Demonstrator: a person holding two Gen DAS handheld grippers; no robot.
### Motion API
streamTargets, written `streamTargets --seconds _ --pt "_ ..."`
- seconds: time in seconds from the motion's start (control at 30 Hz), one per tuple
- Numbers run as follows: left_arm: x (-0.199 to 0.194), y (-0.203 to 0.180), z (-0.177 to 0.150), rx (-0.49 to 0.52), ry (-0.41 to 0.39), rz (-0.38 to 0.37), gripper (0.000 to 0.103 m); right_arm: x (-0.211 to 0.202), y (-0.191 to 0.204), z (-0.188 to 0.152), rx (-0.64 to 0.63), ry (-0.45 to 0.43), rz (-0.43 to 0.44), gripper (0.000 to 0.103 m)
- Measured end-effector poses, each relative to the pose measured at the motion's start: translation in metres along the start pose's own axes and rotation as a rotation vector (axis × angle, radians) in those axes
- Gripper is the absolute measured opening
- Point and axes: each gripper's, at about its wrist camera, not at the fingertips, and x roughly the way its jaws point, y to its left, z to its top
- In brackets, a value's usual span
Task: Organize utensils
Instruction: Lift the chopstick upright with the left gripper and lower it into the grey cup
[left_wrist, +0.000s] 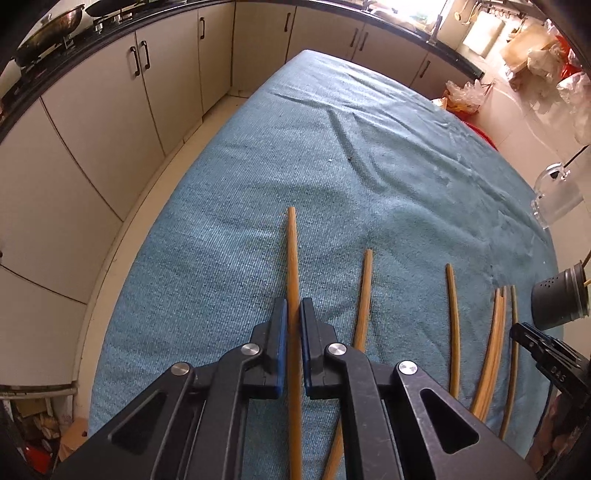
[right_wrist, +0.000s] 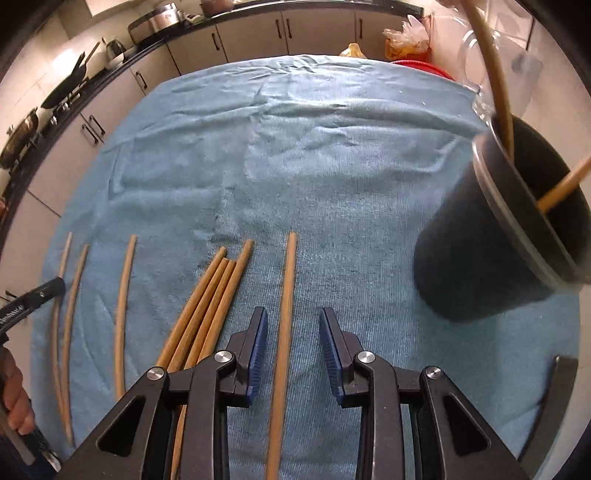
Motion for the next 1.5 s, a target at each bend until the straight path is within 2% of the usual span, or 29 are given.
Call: streamTargets --seconds 0.07,0.23,0.47,0.63,0.9,1.17,1.5 --pt "0.000 0.002 0.000 -0.006 -0.003 -0.030 0.006 0.001 0.001 0.001 -0.015 0.004 -0.012 0.008" --pt "-0.019 0.000 -0.003 -0.004 -0.051 -0.080 0.006 -0.012 -0.007 -0.003 0.029 -0.026 0.075 0.007" --pt "-0.077 -0.011 -0.017 0.015 -0.167 -0.137 0.006 -0.081 -0.004 -0.023 0.039 -0.222 0.167 0.007" --pt "-0.122 -0.025 -0.033 0.042 -0.258 -0.182 0.006 -0.131 -0.001 -0.051 0.020 -0.380 0.182 0.007" --pt "-0.162 -0.048 -0.056 0.100 -0.347 -0.229 0.006 -0.174 -0.004 -0.089 0.025 -0.542 0.210 0.007" --pt "-0.175 -0.068 -0.072 0.145 -0.373 -0.230 0.006 -0.202 -0.015 -0.105 0.045 -0.626 0.217 0.007" --pt "-0.188 -0.085 -0.083 0.181 -0.393 -0.235 0.006 -0.216 -0.027 -0.116 0.074 -0.653 0.229 0.007"
